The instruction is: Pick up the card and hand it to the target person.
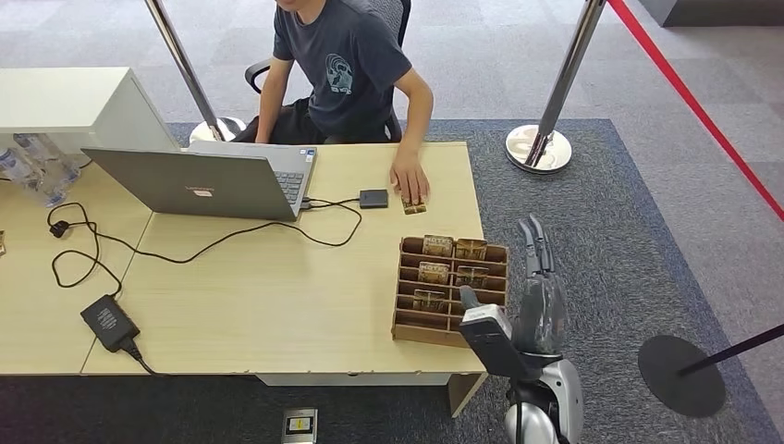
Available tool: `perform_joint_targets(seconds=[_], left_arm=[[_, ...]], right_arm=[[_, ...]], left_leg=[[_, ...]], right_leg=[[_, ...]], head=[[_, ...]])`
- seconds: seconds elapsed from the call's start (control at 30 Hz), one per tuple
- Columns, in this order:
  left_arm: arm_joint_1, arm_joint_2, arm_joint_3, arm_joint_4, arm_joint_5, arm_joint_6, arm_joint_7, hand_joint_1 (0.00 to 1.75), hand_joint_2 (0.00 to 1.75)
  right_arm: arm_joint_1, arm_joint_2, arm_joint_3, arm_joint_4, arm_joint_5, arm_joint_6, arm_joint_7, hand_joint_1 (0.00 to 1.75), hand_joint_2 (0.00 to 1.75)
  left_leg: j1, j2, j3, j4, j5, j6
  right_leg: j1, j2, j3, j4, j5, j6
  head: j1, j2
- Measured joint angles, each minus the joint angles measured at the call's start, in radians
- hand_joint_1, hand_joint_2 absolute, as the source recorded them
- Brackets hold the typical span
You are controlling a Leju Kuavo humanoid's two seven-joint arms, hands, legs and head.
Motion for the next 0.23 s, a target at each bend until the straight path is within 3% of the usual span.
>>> perform_joint_targets(seconds=[0.23], left_arm=[[0.000,-0.006,0.019,0.000,-0.006,0.009,0.010,0.00,0.00]], right_arm=[[0.121,0.023,-0.168,-0.025,-0.054,0.062,0.014,0.00,1.75]], left_leg=[[0.000,0.000,0.000,0.000,0.000,0.000]], right_leg=[[0.000,0.000,0.000,0.000,0.000,0.000]], head=[[0.000,0.000]])
